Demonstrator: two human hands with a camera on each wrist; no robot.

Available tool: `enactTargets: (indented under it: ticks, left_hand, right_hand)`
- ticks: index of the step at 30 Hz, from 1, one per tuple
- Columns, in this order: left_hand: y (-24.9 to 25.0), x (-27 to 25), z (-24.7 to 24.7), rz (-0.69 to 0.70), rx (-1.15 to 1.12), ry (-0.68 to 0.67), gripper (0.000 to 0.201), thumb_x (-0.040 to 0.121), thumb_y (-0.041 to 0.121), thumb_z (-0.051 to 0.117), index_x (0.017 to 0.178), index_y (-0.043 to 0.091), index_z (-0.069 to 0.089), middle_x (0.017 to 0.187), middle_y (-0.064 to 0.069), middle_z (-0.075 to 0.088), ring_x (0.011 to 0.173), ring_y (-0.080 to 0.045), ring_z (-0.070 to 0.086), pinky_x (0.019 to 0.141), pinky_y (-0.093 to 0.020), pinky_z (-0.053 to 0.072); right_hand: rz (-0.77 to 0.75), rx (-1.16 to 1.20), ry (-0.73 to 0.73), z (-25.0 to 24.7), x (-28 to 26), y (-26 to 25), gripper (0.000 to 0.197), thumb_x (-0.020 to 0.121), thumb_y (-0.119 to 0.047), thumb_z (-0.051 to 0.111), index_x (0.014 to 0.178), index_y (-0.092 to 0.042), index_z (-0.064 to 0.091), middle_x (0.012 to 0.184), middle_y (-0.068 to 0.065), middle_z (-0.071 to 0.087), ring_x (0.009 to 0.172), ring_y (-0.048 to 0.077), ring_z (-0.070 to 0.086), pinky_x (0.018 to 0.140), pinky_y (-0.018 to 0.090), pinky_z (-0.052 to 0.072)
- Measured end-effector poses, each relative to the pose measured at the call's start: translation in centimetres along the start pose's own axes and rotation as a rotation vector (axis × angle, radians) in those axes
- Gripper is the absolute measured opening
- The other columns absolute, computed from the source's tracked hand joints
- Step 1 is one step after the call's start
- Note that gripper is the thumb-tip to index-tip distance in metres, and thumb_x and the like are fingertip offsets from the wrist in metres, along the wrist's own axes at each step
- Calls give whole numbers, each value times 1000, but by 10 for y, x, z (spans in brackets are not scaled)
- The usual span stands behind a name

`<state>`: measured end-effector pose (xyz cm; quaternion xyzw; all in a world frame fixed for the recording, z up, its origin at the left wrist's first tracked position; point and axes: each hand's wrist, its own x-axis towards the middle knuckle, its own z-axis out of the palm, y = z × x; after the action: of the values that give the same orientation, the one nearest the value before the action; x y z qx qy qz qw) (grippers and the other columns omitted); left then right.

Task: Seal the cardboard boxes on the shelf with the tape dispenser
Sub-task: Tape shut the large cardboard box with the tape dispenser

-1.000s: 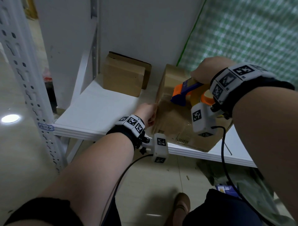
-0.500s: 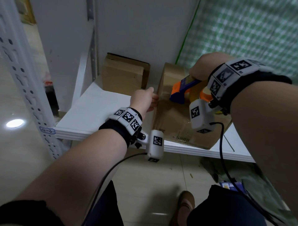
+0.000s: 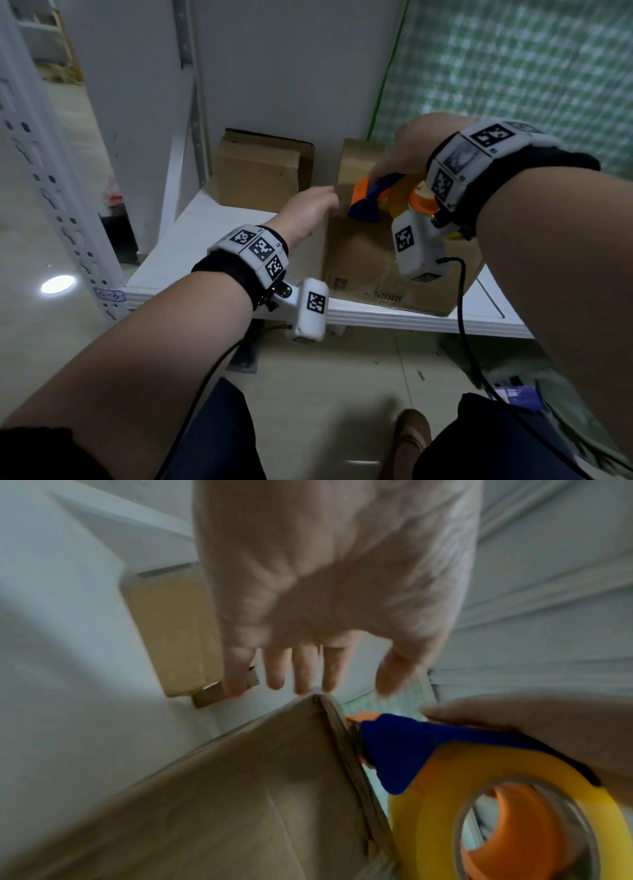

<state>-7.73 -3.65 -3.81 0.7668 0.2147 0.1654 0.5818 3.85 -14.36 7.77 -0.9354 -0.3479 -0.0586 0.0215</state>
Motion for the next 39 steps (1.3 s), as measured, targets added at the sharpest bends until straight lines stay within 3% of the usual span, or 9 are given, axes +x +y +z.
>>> enactTargets:
  ticks: [3,7,12,14,17,22,28,34,39]
  left_hand:
    - [12,6,5,177,401,-60,54,76,10,68,128,18,57,122,-3,61,112,-20,55,92,-32,43]
    - [19,12,10,284,839,-2,49,72,14,75,119,15,60,109,-4,65,102,-22,58,83,-27,43]
    - [16,15,19,317,993,92,32,79,10,66,110,15,63,95,-5,64,94,-23,60,82,-34,51]
    - [17,16,21,284,1038,104,25,80,10,62,105,15,64,86,-2,60,86,-23,60,78,-36,53]
    - [20,15,23,220,1062,112,24,81,10,60,104,19,62,79,1,55,81,-22,59,76,-39,55]
    - [25,14,24,156,1104,142,32,82,12,62,112,24,61,99,-2,59,97,-24,59,70,-34,47]
    - [27,16,31,105,1159,169,57,86,11,60,137,34,47,135,2,53,120,-21,51,88,-35,48]
    - [29,16,39,82,1250,164,49,85,8,56,128,31,54,114,-1,60,106,-23,56,77,-36,52]
    - [34,11,45,91,1334,174,23,83,5,53,90,27,51,82,1,52,81,-22,52,61,-34,46]
  right_hand:
    - [-67,-213,-99,-12,-10,-1,61,60,-77,65,92,-25,61,103,5,62,80,23,52,59,31,40]
    - [-218,-316,-101,-28,-25,0,73,64,-63,73,119,-21,52,105,6,50,94,23,41,73,33,35]
    - [-317,-380,-101,-23,-30,19,63,73,-14,73,128,-29,46,98,3,50,78,20,48,56,29,39]
    - [-345,-400,-68,-21,-31,25,63,79,-10,65,133,-31,43,98,2,49,72,18,47,54,28,36]
    - [-384,-464,-52,-24,-33,34,64,87,-11,57,142,-35,35,114,5,53,87,22,49,67,31,38]
    - [-366,-424,-35,-31,-37,66,79,84,-7,58,145,-43,25,89,-5,45,68,13,42,46,24,31]
    - [-218,-468,-7,-37,-50,132,76,84,-6,58,141,-48,32,82,-6,48,68,17,54,51,29,47]
    - [-191,-501,68,-21,-55,145,67,92,-13,54,141,-50,27,102,-2,45,91,19,39,55,30,37]
    - [-195,-512,87,-14,-53,146,61,94,-14,51,137,-53,32,118,1,50,107,25,45,64,34,40]
